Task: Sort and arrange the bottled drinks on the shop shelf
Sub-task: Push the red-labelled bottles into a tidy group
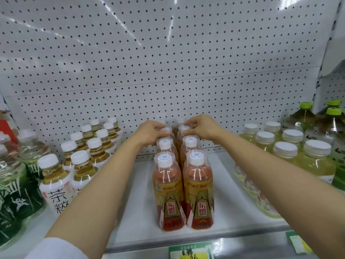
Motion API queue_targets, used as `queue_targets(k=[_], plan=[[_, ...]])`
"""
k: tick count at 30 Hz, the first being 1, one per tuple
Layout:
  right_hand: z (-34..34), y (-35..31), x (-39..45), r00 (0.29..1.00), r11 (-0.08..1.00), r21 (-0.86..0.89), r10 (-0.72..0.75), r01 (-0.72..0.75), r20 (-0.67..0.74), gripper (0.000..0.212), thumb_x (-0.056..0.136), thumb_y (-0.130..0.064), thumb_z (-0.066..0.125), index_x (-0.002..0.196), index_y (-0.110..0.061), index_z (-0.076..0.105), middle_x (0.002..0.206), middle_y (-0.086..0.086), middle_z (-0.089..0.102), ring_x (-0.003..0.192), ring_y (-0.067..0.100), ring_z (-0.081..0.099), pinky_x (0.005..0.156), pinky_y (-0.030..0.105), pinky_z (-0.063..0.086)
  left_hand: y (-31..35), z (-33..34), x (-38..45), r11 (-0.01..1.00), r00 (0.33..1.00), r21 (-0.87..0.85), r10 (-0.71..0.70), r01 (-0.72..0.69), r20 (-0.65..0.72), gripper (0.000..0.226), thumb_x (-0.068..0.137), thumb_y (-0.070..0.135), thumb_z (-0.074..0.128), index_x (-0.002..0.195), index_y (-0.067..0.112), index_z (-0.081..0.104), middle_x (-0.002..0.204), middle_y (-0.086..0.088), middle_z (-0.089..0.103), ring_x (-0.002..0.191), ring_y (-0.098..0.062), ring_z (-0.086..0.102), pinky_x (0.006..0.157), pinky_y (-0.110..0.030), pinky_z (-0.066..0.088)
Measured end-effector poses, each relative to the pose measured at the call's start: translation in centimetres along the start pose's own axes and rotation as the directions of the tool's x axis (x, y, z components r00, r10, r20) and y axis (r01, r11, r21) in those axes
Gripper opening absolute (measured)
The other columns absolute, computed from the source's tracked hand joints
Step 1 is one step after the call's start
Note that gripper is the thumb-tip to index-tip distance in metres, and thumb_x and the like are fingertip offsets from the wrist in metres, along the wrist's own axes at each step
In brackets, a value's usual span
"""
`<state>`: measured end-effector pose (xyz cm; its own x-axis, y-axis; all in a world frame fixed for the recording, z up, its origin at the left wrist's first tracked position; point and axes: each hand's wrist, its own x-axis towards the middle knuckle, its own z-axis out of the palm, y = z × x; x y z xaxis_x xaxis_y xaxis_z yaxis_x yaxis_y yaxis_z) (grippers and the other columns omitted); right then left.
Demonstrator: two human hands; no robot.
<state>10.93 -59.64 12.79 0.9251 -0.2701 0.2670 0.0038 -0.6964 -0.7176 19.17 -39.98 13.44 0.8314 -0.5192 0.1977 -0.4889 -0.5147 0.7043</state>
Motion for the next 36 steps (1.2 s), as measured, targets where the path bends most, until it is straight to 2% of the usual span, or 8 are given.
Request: queue_targets(k=[8,12,16,20,26,29,33,36], plan=[[-1.4,-1.1,-2.0,0.996,0.999,0.038,0.032,-0.036,0.082,0.034,0.087,-0.023,0.074,0.118,-0.011,0.067,0.109,0.011,0.067,0.097,0.024,0.067,0.062,0.027,0.059,0.8,-0.9,-1.8,1.0,0.997,-0.013,0.021,-0.02,0.078,0.035,0.095,0.031,0.066,0.126,0.014,0.066,0.098,0.01,0.067,0.089,-0.006,0.062,0.067,-0.02,0.05],[-2.3,-1.0,-0.8,0.994,0.979,0.173,0.102,-0.108,0.042,0.048,0.094,-0.051,0.058,0.123,-0.014,0.063,0.113,0.005,0.068,0.096,0.019,0.067,0.08,0.034,0.058,1.3,-1.4,-0.2,0.996,1.0,-0.089,-0.025,0.026,0.014,0.039,0.098,0.042,0.057,0.115,0.009,0.07,0.114,-0.002,0.068,0.11,-0.024,0.064,0.092,-0.036,0.055],[-0.7,-0.2,1.7,0.99,0.985,0.153,0.096,-0.08,-0.102,0.045,0.092,-0.038,0.065,0.128,-0.012,0.061,0.128,0.006,0.061,0.108,0.021,0.059,0.089,0.035,0.051,1.2,-0.6,2.7,0.997,0.989,0.06,-0.031,0.04,-0.142,0.051,0.099,0.037,0.057,0.141,0.008,0.052,0.146,-0.009,0.051,0.131,-0.027,0.049,0.109,-0.042,0.041],[1.1,1.0,4.3,0.991,0.977,0.174,0.131,-0.124,-0.029,0.062,0.087,-0.036,0.072,0.141,-0.013,0.051,0.137,0.009,0.055,0.121,0.024,0.055,0.093,0.031,0.045,-0.2,0.6,5.1,0.98,0.994,0.182,-0.066,0.08,-0.082,0.037,0.1,0.036,0.054,0.125,0.009,0.057,0.12,-0.01,0.057,0.108,-0.026,0.053,0.097,-0.039,0.045],[1.6,2.4,7.0,0.993,0.979,0.167,0.111,-0.118,0.048,0.062,0.088,-0.034,0.073,0.143,-0.018,0.049,0.139,0.01,0.054,0.122,0.027,0.056,0.097,0.035,0.048,-1.8,0.5,7.3,0.998,0.993,0.029,-0.06,0.063,-0.098,0.048,0.096,0.032,0.063,0.139,0.01,0.056,0.135,-0.01,0.059,0.114,-0.028,0.059,0.088,-0.038,0.053],[2.0,2.7,7.4,0.996,0.981,0.174,0.081,-0.085,0.027,0.057,0.091,-0.027,0.07,0.143,-0.014,0.05,0.14,0.016,0.054,0.124,0.027,0.056,0.097,0.032,0.046,-1.9,0.5,7.1,0.999,0.996,0.01,-0.029,0.03,-0.09,0.049,0.096,0.03,0.063,0.14,0.01,0.055,0.14,-0.011,0.056,0.121,-0.024,0.055,0.096,-0.041,0.052],[1.6,2.4,6.9,0.998,0.998,0.033,0.06,-0.06,0.017,0.059,0.092,-0.028,0.068,0.144,-0.011,0.047,0.141,0.017,0.053,0.124,0.028,0.055,0.105,0.038,0.045,-1.6,0.5,6.2,0.998,0.996,0.059,0.017,-0.011,-0.09,0.041,0.098,0.028,0.061,0.13,0.004,0.061,0.132,-0.016,0.061,0.107,-0.02,0.054,0.102,-0.044,0.047],[1.0,2.0,6.1,0.999,0.999,0.011,0.041,-0.041,0.018,0.059,0.091,-0.027,0.069,0.143,-0.01,0.048,0.144,0.013,0.051,0.125,0.026,0.053,0.093,0.032,0.049,-1.3,0.2,5.2,0.996,0.998,0.084,0.027,-0.023,-0.051,0.046,0.096,0.03,0.063,0.134,0.005,0.059,0.136,-0.016,0.06,0.122,-0.028,0.056,0.106,-0.044,0.045]])
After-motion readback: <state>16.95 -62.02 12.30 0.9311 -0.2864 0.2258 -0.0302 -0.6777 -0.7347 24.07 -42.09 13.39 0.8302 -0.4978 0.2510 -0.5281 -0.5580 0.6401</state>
